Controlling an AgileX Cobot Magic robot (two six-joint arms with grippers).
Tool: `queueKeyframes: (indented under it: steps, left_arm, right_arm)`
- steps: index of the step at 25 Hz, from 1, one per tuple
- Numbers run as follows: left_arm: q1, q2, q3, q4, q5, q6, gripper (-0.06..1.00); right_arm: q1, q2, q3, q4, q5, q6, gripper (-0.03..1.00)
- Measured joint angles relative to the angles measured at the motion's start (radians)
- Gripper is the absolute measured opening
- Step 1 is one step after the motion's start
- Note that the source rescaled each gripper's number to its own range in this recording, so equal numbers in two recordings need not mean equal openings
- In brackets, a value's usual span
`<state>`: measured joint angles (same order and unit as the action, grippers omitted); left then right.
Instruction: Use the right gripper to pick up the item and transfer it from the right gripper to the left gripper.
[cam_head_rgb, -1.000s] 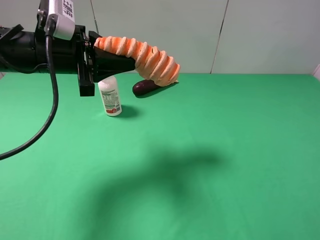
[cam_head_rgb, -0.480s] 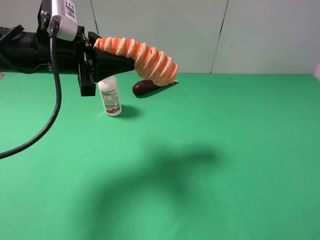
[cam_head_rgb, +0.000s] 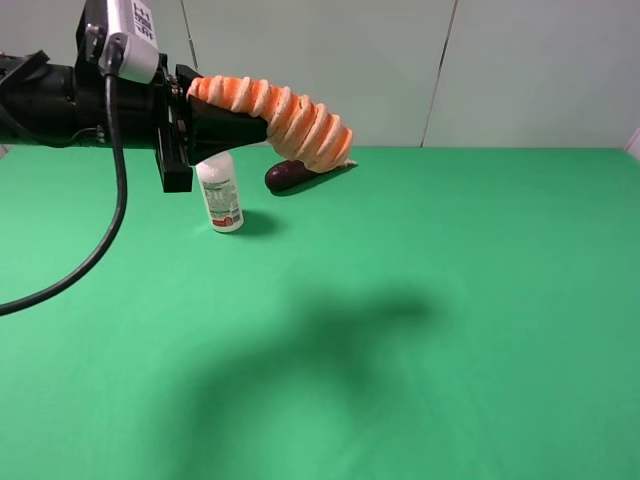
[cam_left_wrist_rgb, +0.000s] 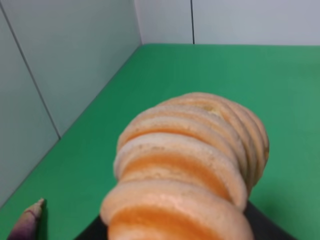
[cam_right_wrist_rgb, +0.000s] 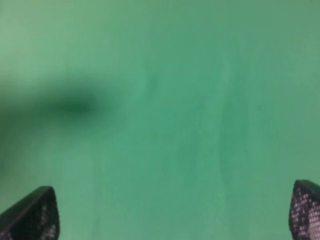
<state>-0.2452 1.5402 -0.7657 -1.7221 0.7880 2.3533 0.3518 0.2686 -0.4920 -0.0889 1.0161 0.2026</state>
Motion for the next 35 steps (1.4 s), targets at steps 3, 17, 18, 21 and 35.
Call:
queueKeyframes:
  steps: [3, 17, 18, 21, 35]
  left_arm:
    - [0.0, 0.0, 0.0, 0.0, 0.0, 0.0, 0.04]
    - [0.0, 0.0, -0.002, 0.0, 0.0, 0.0, 0.03]
    - [0.0, 0.0, -0.003, 0.0, 0.0, 0.0, 0.03]
    - [0.0, 0.0, -0.003, 0.0, -0.001, 0.0, 0.03]
    - [0.0, 0.0, -0.003, 0.0, -0.017, -0.025, 0.03]
  right_arm:
    - [0.0, -0.003, 0.0, 0.001, 0.0, -0.008, 1.0]
    - [0.0, -0.272, 0.001, 0.003, 0.0, -0.027, 1.0]
    - [0.0, -0.272, 0.001, 0.003, 0.0, -0.031, 1.0]
    - [0.0, -0.274, 0.001, 0.003, 0.001, -0.04, 1.0]
    - [-0.24, -0.274, 0.001, 0.003, 0.001, -0.043, 1.0]
